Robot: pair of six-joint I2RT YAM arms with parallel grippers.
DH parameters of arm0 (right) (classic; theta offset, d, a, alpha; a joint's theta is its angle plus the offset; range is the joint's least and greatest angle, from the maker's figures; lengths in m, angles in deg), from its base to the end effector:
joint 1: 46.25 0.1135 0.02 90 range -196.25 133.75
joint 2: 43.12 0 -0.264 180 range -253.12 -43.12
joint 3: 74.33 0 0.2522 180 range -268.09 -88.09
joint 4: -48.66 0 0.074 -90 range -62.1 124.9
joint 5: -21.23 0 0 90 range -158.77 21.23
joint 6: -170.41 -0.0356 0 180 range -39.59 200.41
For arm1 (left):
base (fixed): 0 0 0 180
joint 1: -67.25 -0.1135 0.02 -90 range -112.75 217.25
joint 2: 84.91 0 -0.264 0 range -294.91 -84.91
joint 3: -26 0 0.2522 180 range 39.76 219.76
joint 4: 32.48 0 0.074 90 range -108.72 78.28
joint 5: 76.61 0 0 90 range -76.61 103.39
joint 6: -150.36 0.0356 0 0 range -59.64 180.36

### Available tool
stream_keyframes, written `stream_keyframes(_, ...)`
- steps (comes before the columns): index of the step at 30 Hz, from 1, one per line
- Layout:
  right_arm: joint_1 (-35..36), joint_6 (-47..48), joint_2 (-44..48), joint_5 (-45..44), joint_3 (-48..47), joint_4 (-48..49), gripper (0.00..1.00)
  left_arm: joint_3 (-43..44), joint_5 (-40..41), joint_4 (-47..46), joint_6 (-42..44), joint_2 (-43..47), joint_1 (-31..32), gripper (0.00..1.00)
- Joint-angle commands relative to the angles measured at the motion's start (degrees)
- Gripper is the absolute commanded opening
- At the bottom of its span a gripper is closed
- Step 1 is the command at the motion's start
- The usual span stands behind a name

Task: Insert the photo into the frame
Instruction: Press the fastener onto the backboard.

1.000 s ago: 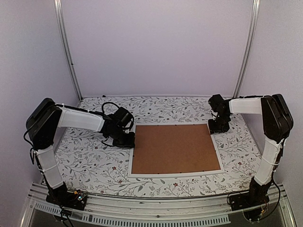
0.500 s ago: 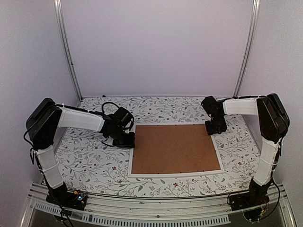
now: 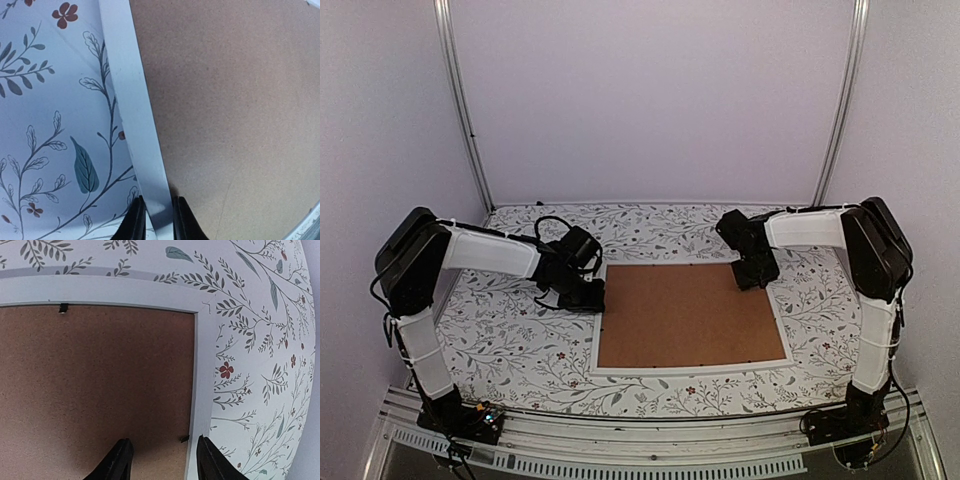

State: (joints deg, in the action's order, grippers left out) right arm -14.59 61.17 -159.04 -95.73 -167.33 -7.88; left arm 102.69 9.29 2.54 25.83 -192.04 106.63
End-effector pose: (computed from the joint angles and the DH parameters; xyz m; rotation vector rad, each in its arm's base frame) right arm 0.3379 0.1894 0.1488 -0.2358 2.7262 -0.4837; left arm 0.2772 -0.2308 0.1384 0.1406 2.8041 -0.4474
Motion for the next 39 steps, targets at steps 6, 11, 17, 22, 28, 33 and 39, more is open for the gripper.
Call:
stream_keyframes(6, 1.52, -1.07, 5.38, 11.28, 4.71, -2.17, 0.49, -1.59, -0.06, -0.54, 1.98, -3.24, 0.19, 0.18)
stream_keyframes(11, 0.18, -1.48, 13.17, 14.09, 8.72, -3.36, 0.49, -1.76, 0.1, -0.6, 1.88, -3.08, 0.2, 0.18)
stream_keyframes(17, -2.28, -1.67, 20.02, 14.26, 14.53, -4.95, 0.49, -1.61, 0.58, -0.19, 2.02, -2.83, 0.22, 0.18)
stream_keyframes(22, -3.75, -1.54, 22.49, 14.63, 18.31, -4.78, 0.49, -1.43, 1.17, 0.19, 2.1, -2.73, 0.18, 0.18)
stream_keyframes(28, -4.84, -1.19, 23.11, 13.53, 20.08, -4.94, 0.49, -1.33, 1.26, 0.38, 2.1, -2.69, 0.18, 0.18)
stream_keyframes(33, -5.57, -0.8, 23.78, 13.58, 19.85, -5.29, 0.49, -1.48, 1.28, 0.33, 2.1, -2.74, 0.24, 0.18)
stream_keyframes(39, -6.12, -0.79, 23.14, 13.67, 19.35, -6.49, 0.49, -1.44, 1.26, 0.37, 2.21, -2.77, 0.23, 0.18)
